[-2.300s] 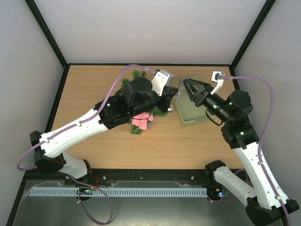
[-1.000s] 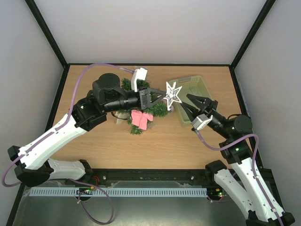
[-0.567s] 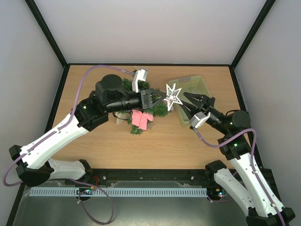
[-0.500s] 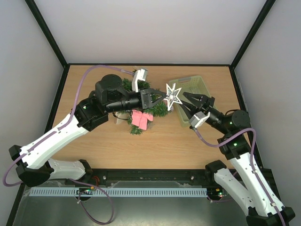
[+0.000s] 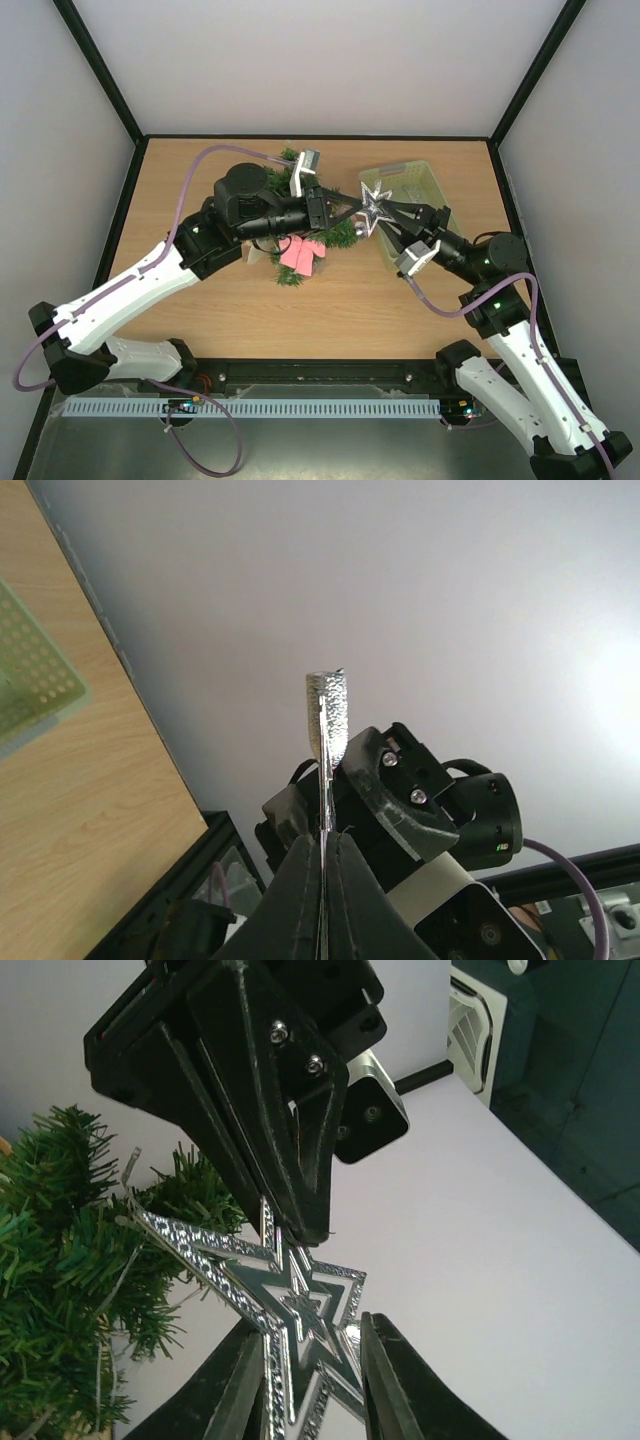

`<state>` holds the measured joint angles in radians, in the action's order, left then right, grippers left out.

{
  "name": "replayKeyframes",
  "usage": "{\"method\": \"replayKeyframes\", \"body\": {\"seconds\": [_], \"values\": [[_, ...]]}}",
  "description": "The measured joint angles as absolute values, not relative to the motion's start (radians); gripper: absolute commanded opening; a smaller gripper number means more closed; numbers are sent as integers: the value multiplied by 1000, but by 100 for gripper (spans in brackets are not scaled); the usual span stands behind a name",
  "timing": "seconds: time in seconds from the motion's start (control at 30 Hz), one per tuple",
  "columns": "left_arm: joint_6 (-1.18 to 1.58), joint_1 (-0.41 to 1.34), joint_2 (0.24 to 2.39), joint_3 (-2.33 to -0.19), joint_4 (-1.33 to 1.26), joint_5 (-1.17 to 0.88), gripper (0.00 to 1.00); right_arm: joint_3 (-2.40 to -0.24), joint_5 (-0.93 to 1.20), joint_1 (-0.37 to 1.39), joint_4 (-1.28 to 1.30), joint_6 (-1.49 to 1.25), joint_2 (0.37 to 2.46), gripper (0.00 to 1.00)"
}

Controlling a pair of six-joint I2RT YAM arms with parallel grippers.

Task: Decorate the small christmas tree
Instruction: Place the decoration item on the Christmas tree.

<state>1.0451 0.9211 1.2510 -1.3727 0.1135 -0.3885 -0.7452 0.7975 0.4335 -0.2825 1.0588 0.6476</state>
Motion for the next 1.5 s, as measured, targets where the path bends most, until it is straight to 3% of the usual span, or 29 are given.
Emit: {"method": "replayKeyframes", "body": {"seconds": [0.1, 0.2, 0.4, 0.57, 0.8, 0.83, 0.87, 1.27, 1.5], "values": [[1073, 921, 1261, -1370, 93, -393, 2, -745, 776, 444, -281, 1084, 648, 3], [1086, 920, 1261, -1370, 80, -392, 3, -745, 759, 451, -280, 1108, 648, 2], [1087, 920, 1258, -1369, 79, -375, 27, -745, 739, 453, -274, 1114, 647, 2], [1049, 920, 1215, -1362, 80, -318, 37, -745, 725, 453, -275, 1069, 647, 2], [886, 920, 1074, -1356, 88, -168, 79, -745, 689, 453, -310, 931, 653, 2], [847, 920, 1056, -1356, 95, -142, 96, -745, 673, 453, -331, 881, 657, 2], [813, 920, 1037, -1356, 105, -110, 99, -746, 654, 453, -355, 809, 664, 2], [421, 920, 801, -1216, 301, 315, 100, -1084, 485, 454, -344, -105, 849, 2], [245, 908, 744, -1135, 340, 393, 99, -1258, 476, 491, -257, -392, 992, 2]]}}
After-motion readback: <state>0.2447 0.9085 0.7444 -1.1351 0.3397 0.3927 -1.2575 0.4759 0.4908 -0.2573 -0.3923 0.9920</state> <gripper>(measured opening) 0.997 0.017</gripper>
